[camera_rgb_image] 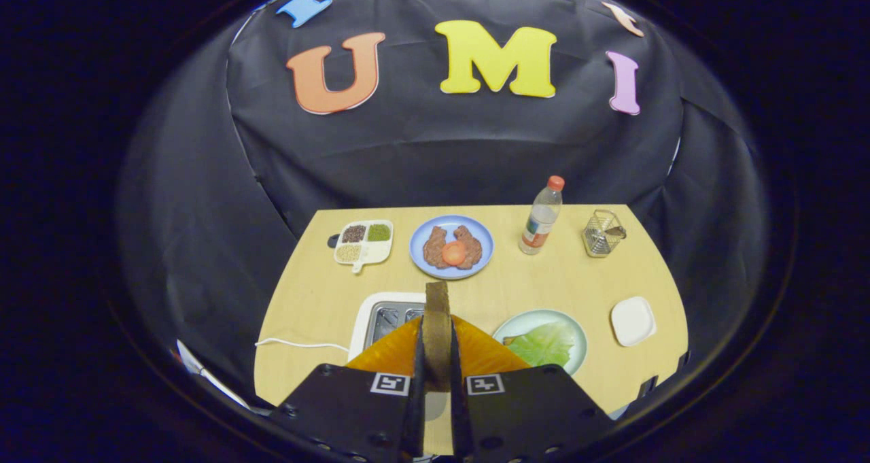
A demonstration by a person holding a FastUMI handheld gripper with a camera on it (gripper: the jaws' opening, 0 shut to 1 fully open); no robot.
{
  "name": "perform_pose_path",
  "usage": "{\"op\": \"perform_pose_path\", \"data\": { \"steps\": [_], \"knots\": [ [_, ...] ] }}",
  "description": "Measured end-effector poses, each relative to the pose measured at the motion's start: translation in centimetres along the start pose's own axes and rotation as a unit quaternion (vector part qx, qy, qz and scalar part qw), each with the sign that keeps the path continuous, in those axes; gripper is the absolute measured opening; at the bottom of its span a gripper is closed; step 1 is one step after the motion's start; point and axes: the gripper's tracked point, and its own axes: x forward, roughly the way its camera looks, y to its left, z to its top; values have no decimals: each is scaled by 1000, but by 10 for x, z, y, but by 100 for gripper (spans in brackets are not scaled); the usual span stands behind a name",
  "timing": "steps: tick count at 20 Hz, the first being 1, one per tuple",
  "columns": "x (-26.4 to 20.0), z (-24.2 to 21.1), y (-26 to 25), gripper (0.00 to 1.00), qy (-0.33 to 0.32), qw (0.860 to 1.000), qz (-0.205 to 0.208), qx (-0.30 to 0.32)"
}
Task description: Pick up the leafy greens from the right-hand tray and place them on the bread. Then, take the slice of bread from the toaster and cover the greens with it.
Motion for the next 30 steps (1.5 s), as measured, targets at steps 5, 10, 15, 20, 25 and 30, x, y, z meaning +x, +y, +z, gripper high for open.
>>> {"op": "perform_pose_path", "data": {
  "steps": [5,10,15,20,25,30],
  "knots": [
    [4,-8,-44,16,14,999,-12,33],
    [35,-41,-83,16,52,997,-38,33],
    [68,-64,-96,16,58,997,-36,20],
    [100,-83,-106,16,71,997,-28,15],
    [130,-88,-124,16,60,998,-1,23],
    [137,-96,-155,18,71,997,-6,27]
  ]
}}
